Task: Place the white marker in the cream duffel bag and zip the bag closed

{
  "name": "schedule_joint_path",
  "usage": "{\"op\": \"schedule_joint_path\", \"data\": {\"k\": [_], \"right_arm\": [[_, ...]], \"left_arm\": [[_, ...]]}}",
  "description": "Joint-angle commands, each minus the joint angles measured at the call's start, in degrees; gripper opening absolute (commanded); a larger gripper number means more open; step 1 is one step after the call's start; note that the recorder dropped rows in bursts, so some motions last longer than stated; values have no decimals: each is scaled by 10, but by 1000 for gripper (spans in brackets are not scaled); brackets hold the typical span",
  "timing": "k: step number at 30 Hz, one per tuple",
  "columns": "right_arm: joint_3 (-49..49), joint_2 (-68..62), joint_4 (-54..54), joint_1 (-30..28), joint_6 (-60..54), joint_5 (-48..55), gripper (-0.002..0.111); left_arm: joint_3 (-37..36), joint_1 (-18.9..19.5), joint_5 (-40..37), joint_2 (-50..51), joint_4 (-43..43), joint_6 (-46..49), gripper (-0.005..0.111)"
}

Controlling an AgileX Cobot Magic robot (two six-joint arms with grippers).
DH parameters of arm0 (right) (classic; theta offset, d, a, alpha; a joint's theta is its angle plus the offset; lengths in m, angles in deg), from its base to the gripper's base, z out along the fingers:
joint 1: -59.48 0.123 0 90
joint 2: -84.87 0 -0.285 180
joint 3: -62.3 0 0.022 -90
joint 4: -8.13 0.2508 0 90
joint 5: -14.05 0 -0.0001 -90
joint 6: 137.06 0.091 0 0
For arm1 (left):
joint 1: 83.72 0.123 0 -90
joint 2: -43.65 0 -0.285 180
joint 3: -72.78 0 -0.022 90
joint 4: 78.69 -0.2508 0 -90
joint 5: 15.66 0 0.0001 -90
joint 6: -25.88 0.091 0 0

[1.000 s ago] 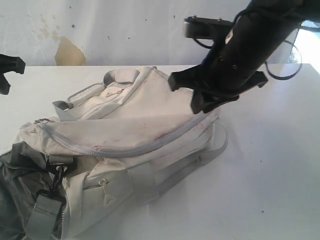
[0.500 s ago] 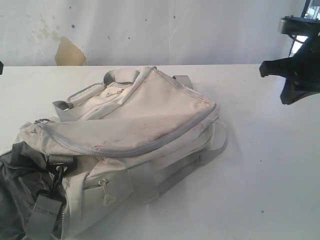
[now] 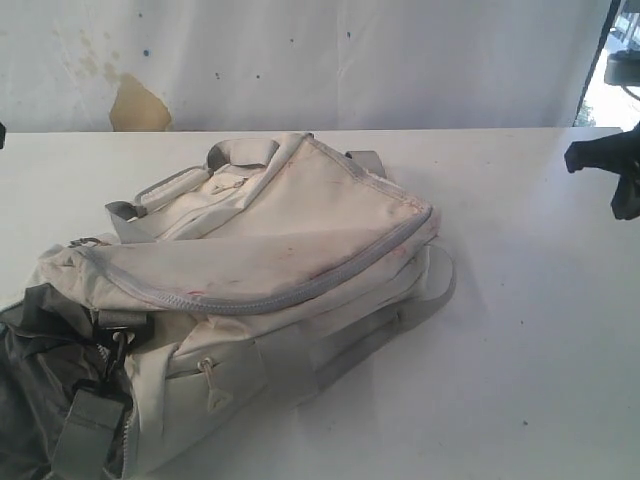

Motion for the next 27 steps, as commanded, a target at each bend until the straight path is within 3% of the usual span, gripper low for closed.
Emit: {"op": "schedule_joint_path", "data": {"k": [1, 13, 27], "right_arm": [[11, 7, -5, -5, -21, -13, 0], [16, 77, 3, -4, -52, -24, 0], [42, 254, 3, -4, -65, -28, 0]], "left_arm": [[4, 1, 5, -1, -5, 11, 0], [4, 1, 1, -22, -5, 20, 0], [4, 1, -12, -201, -18, 25, 0]]}}
